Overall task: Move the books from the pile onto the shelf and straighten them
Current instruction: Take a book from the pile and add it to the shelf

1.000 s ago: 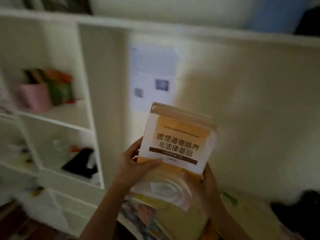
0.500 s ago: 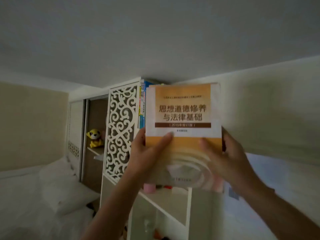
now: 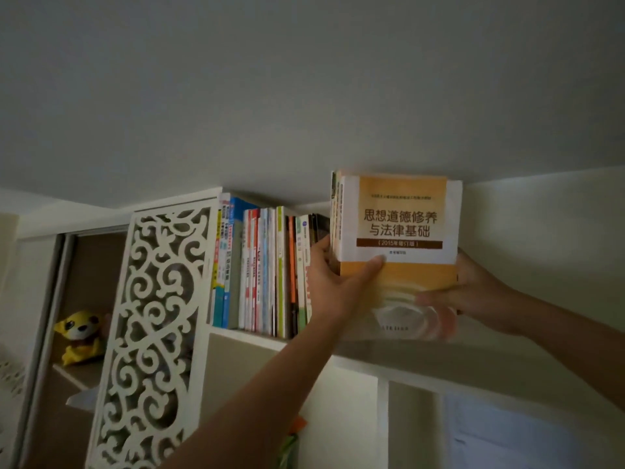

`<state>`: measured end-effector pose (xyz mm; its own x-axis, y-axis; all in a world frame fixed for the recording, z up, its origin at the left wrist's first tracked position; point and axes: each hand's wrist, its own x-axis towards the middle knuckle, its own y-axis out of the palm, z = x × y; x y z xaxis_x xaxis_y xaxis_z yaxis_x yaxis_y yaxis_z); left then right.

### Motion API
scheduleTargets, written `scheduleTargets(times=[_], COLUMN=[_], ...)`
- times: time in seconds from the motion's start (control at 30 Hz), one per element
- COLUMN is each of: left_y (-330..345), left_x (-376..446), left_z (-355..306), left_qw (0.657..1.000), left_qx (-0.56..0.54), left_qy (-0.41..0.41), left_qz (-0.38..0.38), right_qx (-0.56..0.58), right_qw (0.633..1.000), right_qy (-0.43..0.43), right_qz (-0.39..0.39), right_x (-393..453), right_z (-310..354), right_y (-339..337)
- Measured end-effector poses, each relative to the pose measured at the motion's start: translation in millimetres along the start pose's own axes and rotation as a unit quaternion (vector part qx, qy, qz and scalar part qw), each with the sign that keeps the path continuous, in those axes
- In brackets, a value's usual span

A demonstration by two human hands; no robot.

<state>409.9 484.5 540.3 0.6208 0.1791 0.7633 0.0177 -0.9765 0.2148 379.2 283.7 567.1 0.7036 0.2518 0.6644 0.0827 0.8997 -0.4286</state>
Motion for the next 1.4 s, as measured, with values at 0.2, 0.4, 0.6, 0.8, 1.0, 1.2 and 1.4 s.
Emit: scheduleTargets(times=[0.2, 0.4, 0.6, 0.8, 1.0, 1.2, 1.4], left_y=[1, -37, -55, -53, -75, -82, -82], left_x=[3, -9, -15, -15, -4, 5, 14], left_z=[57, 59, 59, 70, 71, 79, 85], left_qw=[0.999, 0.984, 0.919, 0.899, 0.85, 0.834, 0.856], left_qx=[0.0, 0.059, 0.345, 0.397, 0.462, 0.48, 0.446], left_qy=[-0.043, -0.027, 0.118, 0.148, 0.168, 0.179, 0.203], left_qz=[0.016, 0.164, 0.149, 0.105, 0.189, 0.205, 0.162], right_qx=[-0.001, 0.0, 0.051, 0.005, -0.334, -0.169, -0.196], right_qw=[0.995, 0.981, 0.971, 0.97, 0.942, 0.966, 0.973], right_qy=[0.09, 0.154, 0.153, 0.141, 0.011, 0.088, 0.047], right_qz=[0.049, 0.115, 0.174, 0.199, 0.036, 0.176, 0.108], right_x=[16, 39, 78, 103, 78, 40, 49], right_z=[-50, -77, -100, -109, -76, -38, -67], right_y=[-2, -15, -5, 4, 17, 42, 94])
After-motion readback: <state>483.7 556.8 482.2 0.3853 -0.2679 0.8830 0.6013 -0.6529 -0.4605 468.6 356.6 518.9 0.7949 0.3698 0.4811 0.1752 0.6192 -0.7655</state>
